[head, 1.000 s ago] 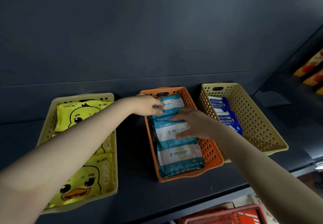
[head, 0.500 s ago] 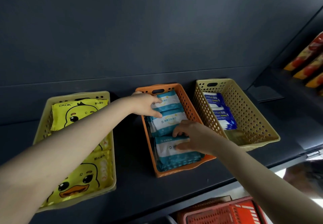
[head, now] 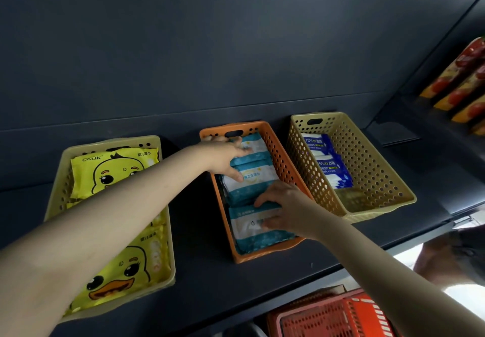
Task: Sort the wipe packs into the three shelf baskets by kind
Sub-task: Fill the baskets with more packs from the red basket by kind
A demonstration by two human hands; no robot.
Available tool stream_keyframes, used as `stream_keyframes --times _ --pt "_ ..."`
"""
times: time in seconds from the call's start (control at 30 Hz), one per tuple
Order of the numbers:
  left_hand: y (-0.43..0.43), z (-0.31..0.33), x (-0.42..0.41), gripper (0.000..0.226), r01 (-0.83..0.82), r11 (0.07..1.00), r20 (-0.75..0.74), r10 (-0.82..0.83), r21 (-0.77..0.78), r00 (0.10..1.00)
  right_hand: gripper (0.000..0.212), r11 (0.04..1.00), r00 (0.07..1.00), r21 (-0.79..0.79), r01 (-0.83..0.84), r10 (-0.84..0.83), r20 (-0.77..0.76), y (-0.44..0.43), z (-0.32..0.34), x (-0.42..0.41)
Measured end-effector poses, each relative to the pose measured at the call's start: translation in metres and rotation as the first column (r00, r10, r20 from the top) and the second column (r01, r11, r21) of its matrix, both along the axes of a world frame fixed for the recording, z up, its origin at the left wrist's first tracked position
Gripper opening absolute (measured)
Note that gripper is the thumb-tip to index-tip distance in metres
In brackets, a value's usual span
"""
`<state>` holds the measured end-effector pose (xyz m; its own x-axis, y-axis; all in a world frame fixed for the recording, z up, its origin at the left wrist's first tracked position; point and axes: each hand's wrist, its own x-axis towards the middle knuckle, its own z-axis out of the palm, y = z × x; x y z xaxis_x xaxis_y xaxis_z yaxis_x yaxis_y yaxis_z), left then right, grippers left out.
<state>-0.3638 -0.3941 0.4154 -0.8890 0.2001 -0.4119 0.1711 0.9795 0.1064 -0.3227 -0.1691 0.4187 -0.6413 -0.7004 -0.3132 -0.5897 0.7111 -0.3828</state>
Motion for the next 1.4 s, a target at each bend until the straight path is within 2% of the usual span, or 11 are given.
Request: stream_keyframes --times 0.1,0.23,0.5,0.6,0.67,0.73,0.83,0.93,1.0,1.2,1.4 --pt "0.002 0.005 -0.006 0.088 -0.002 1.0 0.028 0.001 0.008 1.0 0.041 1.0 1.0 -0.009 0.009 -0.009 -0.003 0.003 0.003 -0.001" --pt "0.008 0.008 -0.01 0.09 -0.049 0.976 0.029 0.044 0.214 0.999 0.041 0.999 1.0 -0.032 -0.021 0.021 -0.011 0.009 0.01 -0.001" --pt "0.018 -0.006 -0.006 0.087 -0.009 0.994 -0.003 0.009 0.106 1.0 0.045 0.998 0.997 0.015 -0.067 0.066 0.036 0.006 0.001 0.0" --pt "0.012 -0.005 -0.006 0.086 -0.009 0.986 0.002 0.009 0.164 1.0 0.045 0.998 0.996 -0.005 -0.068 0.069 0.063 0.007 0.008 -0.005" --pt "-0.001 0.002 0.001 0.084 -0.048 0.953 -0.042 0.064 0.301 0.997 0.047 0.996 1.0 -0.092 -0.014 0.016 0.018 0.003 0.013 -0.012" --pt "-0.02 0.012 0.018 0.076 -0.025 0.93 -0.207 0.108 0.368 0.972 0.055 0.985 0.996 -0.165 0.042 -0.055 -0.076 -0.007 0.015 -0.019" --pt "-0.055 0.022 0.064 0.065 0.008 0.954 -0.439 0.131 0.3 0.889 0.065 0.999 0.974 -0.038 0.017 -0.025 -0.224 -0.032 0.007 -0.031" --pt "-0.081 0.016 0.117 0.069 -0.093 0.978 -0.519 0.179 0.186 0.836 0.066 0.998 0.963 0.048 0.039 -0.025 -0.268 -0.055 -0.009 -0.04" --pt "-0.088 0.003 0.146 0.075 -0.224 0.968 -0.51 0.251 0.116 0.823 0.066 0.997 0.969 0.05 0.053 -0.04 -0.243 -0.065 -0.02 -0.043" --pt "-0.102 -0.038 0.176 0.078 -0.533 0.841 -0.356 0.529 0.096 0.771 0.063 0.987 0.962 0.139 0.081 -0.041 -0.271 -0.08 -0.045 -0.046" --pt "-0.1 -0.054 0.172 0.082 -0.608 0.794 -0.348 0.575 0.019 0.74 0.06 0.984 0.959 0.144 0.102 -0.059 -0.279 -0.082 -0.05 -0.045"
